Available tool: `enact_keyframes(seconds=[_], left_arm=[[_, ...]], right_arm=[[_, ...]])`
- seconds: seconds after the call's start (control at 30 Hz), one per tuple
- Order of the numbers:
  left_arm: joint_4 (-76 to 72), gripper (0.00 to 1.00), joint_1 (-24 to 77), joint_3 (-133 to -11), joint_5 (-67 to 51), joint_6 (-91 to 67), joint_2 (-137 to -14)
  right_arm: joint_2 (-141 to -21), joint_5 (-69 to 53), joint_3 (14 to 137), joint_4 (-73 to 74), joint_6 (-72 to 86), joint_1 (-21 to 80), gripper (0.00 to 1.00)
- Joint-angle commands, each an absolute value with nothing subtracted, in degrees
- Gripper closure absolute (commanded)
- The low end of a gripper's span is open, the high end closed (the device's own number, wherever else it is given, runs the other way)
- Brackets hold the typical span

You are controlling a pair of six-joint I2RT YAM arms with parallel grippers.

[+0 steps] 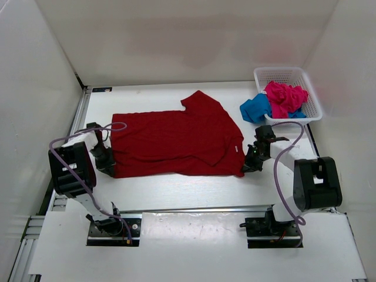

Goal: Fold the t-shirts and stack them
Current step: Fold the flattened tshirt in 1/3 of the way

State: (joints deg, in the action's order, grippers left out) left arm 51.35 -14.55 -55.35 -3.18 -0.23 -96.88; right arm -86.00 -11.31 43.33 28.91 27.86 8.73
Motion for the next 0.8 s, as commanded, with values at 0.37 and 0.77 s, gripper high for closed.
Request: enact_keyframes(seconds=[0.37,0.77], left_arm=[[56.07,0.81,-17.93,-47.29,17.58,0.0,-81.39],[49.83,0.36,-9.34,-53.59,33.22,0.0,-73.58]], right_arm=[[-62.23,-13.88,29.02,41.22,34.36,7.82,1.0],[-58.45,-14.95,20.13,37.35,37.71,8.35,0.91]])
